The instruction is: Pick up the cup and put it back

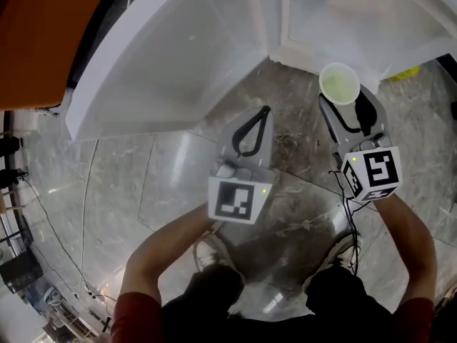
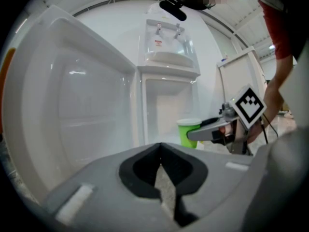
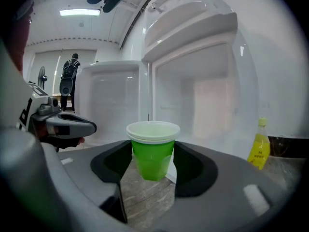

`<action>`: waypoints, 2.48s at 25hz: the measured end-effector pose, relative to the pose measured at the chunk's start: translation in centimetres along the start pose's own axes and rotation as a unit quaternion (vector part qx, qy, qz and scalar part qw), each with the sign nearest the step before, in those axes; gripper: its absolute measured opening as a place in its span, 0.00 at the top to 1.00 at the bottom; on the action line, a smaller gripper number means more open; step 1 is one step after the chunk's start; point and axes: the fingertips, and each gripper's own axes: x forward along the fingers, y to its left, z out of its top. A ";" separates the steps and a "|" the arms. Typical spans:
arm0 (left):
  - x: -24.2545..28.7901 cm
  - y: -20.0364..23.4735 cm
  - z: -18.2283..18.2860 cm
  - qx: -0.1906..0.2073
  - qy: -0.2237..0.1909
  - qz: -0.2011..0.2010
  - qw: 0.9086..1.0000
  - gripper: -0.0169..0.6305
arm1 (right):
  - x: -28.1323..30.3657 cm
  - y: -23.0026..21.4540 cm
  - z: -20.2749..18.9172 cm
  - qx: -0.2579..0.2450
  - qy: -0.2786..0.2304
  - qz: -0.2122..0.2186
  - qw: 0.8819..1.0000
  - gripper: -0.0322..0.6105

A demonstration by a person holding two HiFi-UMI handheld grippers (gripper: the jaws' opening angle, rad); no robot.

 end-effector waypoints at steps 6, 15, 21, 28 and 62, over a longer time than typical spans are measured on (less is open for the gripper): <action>-1.2 -0.9 -0.1 0.007 -0.001 -0.012 1.000 0.97 | -2.4 2.1 -0.9 0.013 0.009 0.018 1.000 0.53; -2.9 -1.6 -0.7 0.006 0.002 -0.015 1.000 0.97 | -5.8 4.4 -2.4 0.024 0.027 0.024 0.999 0.53; -3.6 -2.2 -1.4 0.011 0.003 -0.020 1.000 0.97 | -7.9 5.9 -4.2 0.025 0.050 0.018 0.998 0.53; -4.1 -3.5 -1.7 0.041 -0.002 -0.039 0.998 0.97 | -8.9 6.8 -5.0 0.027 0.057 0.031 0.998 0.53; -3.0 -3.6 -2.4 0.032 0.004 -0.035 0.999 0.97 | -7.0 6.1 -6.2 0.047 0.063 0.036 0.996 0.53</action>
